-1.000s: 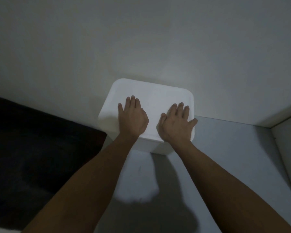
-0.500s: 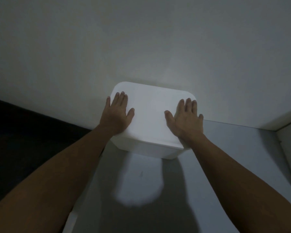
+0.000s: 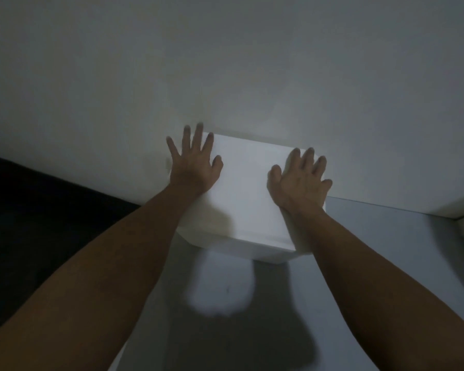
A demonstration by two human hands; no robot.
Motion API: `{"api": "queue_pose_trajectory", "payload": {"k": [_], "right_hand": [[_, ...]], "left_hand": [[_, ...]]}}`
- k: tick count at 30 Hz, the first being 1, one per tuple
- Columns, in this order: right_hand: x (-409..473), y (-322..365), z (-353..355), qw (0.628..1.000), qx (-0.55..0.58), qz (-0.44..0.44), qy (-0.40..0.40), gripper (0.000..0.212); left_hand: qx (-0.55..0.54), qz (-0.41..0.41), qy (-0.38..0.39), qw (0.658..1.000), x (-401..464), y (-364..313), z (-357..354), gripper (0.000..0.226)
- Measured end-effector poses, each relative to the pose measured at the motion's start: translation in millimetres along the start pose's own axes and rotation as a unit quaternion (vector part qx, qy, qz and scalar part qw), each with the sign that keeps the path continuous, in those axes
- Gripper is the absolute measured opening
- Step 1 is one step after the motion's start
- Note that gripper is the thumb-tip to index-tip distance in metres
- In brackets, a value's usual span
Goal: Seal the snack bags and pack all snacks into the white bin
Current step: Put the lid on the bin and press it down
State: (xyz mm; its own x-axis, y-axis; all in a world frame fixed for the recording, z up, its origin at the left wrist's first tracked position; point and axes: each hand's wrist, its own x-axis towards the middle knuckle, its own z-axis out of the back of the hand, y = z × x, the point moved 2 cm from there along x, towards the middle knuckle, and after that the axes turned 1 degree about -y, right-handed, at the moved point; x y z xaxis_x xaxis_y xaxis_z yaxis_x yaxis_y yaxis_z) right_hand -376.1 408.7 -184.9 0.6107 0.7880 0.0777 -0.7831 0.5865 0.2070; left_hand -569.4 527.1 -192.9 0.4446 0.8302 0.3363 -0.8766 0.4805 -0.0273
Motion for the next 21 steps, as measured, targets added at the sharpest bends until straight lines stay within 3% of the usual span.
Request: {"api": "queue_pose_trajectory", "payload": {"k": [3, 11, 18, 21], "right_hand": [[-1, -3, 3, 1.000, -0.008, 0.013, 0.024, 0.073], [-25, -11, 7, 0.999, -0.047, 0.016, 0.008, 0.076], [-15, -12, 2, 0.988, -0.082, 0.120, 0.053, 0.071], [-12, -13, -1, 0.985, -0.076, 0.144, 0.064, 0.074]], "left_hand": [[0.013, -0.004, 0.047, 0.999, -3, -2, 0, 0.058], [0.004, -0.012, 0.044, 0.999, -28, -15, 4, 0.065], [0.008, -0.099, 0.119, 0.988, -18, -27, 5, 0.068], [0.010, -0.120, 0.133, 0.984, -13, -36, 4, 0.058]]}}
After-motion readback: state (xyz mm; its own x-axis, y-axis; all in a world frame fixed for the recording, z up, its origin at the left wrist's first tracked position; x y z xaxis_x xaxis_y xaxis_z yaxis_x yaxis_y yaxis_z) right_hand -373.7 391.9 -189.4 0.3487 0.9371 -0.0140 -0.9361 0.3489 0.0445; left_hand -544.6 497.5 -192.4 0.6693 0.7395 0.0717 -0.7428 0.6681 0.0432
